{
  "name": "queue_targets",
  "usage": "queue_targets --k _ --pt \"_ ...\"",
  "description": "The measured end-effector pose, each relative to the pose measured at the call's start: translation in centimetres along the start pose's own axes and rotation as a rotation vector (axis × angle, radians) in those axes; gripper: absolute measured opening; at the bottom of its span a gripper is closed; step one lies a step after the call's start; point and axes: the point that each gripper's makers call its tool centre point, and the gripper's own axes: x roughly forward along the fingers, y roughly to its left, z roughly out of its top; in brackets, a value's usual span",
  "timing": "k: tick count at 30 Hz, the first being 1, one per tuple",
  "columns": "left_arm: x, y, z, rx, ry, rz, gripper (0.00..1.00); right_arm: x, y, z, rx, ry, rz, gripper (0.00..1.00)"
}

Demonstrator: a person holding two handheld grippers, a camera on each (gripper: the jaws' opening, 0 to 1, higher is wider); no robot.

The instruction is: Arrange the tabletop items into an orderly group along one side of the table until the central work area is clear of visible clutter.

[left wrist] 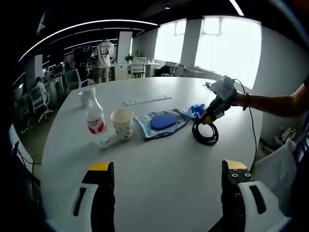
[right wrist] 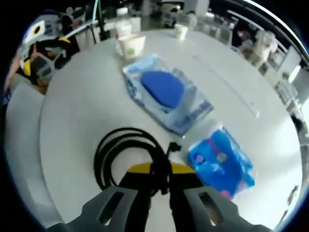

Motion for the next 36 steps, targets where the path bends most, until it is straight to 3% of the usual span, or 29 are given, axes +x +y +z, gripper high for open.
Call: queue_targets --k 18,31,33,36 --pt "-1.2 1.4 -0.4 -0.016 0.006 0.039 0.91 1.2 -0.4 -0.6 -0.029 0.017 -0.017 0.1" --pt "-1.6 1.8 0.1 -0.018 -0.001 0.055 0.94 0.7 -0.1 0.1 0.03 -0.02 -0.038 0.19" --pt "-1.7 1.9 0.1 -0.019 -0.003 0.057 0.94 0.4 -0.1 0.6 0.055 -0.038 -0.042 0.21" --pt "-1.8 2.0 0.1 -0.02 -0.004 0.059 0.95 0.0 0.2 1.6 0.202 -0.102 -0.02 0.27"
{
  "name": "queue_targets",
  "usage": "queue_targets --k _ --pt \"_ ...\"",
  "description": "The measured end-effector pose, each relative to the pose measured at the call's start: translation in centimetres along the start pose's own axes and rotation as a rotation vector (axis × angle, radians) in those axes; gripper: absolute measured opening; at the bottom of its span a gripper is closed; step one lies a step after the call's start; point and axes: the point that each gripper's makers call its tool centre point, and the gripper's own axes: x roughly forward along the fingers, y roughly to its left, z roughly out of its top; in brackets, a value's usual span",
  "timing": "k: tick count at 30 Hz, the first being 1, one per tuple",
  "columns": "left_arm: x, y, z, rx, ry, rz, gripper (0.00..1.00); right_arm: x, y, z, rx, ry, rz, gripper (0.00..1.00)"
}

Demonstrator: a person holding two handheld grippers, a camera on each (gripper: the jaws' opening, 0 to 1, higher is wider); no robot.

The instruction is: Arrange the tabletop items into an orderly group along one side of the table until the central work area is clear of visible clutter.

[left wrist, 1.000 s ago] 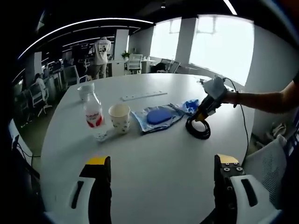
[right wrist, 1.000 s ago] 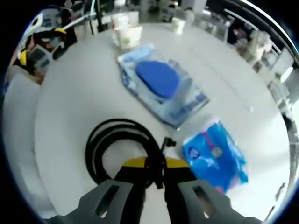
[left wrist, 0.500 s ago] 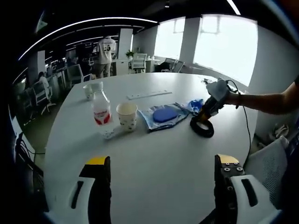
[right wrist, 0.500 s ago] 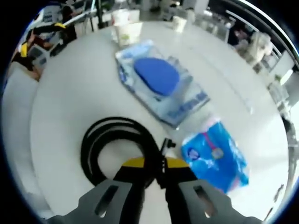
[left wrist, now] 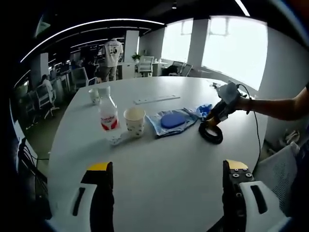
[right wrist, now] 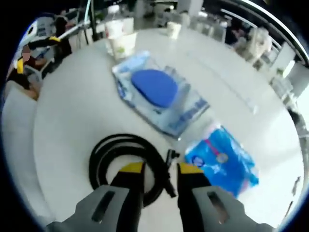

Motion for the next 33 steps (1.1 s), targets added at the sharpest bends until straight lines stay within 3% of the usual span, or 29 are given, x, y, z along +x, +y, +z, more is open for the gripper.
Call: queue_targets --k 2,7,15,22,24,29,33 --pt "0.0 0.1 0.0 -0.002 -0.001 0.002 0.96 -0.6 0.0 0.8 0.101 -0.05 0.003 0.34" --pt "-0.1 0.2 0.3 0.001 -0.009 0.001 0.97 -1.5 0.4 1.7 0.194 -0.104 0.024 0.47" --pt "-0.2 0.4 0.7 -0.008 -0.024 -0.003 0.99 -3.4 1.1 3.3 0.229 -0.178 0.02 0.77" --pt "-0.3 0.8 0.8 -0.021 -0.031 0.012 1.0 -4.8 2.3 3.9 0.238 -0.21 0.025 0.92" --pt "-0.3 0.9 1.0 -0.032 -0.036 0.012 1.0 -5.2 2.6 4.4 0.227 -0.245 0.022 0.98" --pt "-0.5 1.1 0.9 -0.036 -0.03 0.016 1.0 -6.5 4.2 4.5 0.243 -0.261 0.055 1.0" --pt "-0.6 1.0 1.0 -0.034 -0.03 0.013 1.0 -7.5 4.8 4.6 0.225 -0.278 0.04 1.0"
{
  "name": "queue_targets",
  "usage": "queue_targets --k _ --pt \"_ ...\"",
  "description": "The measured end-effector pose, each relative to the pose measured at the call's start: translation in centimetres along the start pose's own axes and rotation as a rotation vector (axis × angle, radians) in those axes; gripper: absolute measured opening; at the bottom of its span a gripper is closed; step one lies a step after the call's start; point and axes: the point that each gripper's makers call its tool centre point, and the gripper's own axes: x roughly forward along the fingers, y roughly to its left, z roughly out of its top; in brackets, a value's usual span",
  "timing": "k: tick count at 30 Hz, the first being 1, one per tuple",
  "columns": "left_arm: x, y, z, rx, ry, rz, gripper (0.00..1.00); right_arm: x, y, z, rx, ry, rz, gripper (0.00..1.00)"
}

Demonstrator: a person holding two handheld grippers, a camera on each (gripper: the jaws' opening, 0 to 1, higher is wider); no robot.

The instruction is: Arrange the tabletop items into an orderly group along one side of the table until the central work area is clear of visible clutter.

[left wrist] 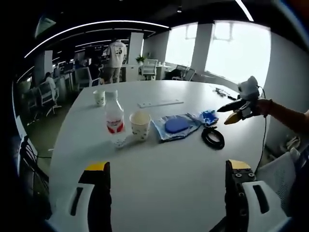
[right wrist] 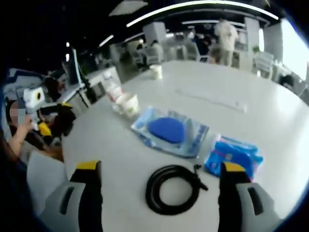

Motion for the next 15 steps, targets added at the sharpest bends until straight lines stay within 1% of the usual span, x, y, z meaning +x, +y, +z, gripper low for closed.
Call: queue_targets --k 7,9,11,15 --pt "-0.2 0.1 0.0 -0.002 0.006 -0.001 1.0 -2.1 1.1 0.3 0.009 -0.03 -0.008 1.0" --pt "-0.3 0.1 -0.1 -0.002 0.011 0.001 1.0 -2.7 1.5 0.3 0.043 -0.042 -0.001 1.0" --pt "-0.4 0.2 -0.2 -0.005 0.015 0.007 1.0 -3.2 1.8 0.3 0.049 -0.049 -0.006 1.0" --pt "-0.7 0.0 -0.3 -0.004 0.018 0.003 1.0 -4.3 2.4 0.0 0.035 -0.051 -0.017 1.0"
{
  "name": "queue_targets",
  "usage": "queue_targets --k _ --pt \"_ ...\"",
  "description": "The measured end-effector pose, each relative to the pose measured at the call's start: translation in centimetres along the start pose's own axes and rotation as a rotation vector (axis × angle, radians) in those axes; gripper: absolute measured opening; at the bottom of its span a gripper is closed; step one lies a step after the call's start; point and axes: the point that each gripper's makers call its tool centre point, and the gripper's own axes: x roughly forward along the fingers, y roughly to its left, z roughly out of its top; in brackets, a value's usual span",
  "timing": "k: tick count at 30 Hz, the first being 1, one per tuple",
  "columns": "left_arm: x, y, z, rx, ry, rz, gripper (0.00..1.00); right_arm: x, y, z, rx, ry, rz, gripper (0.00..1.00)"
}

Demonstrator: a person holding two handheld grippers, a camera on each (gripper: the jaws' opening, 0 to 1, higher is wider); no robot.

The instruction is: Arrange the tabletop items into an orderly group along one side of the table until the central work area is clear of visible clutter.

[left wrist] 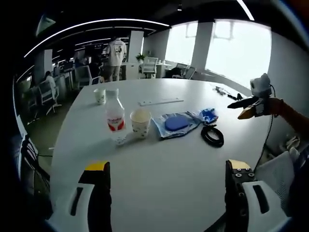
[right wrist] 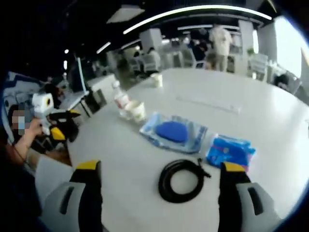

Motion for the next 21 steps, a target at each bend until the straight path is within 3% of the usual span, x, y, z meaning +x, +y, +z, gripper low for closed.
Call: queue_targets --k 13,21 --pt "-0.9 -1.2 -0.1 0.022 0.007 -0.018 0.99 -3.4 1.2 -0.4 -0.013 -0.059 -0.047 1.0" --pt "-1.2 -1.5 -0.3 0.012 0.004 -0.019 0.98 -4.9 1.7 -2.3 0.006 -0.065 -0.079 1.0"
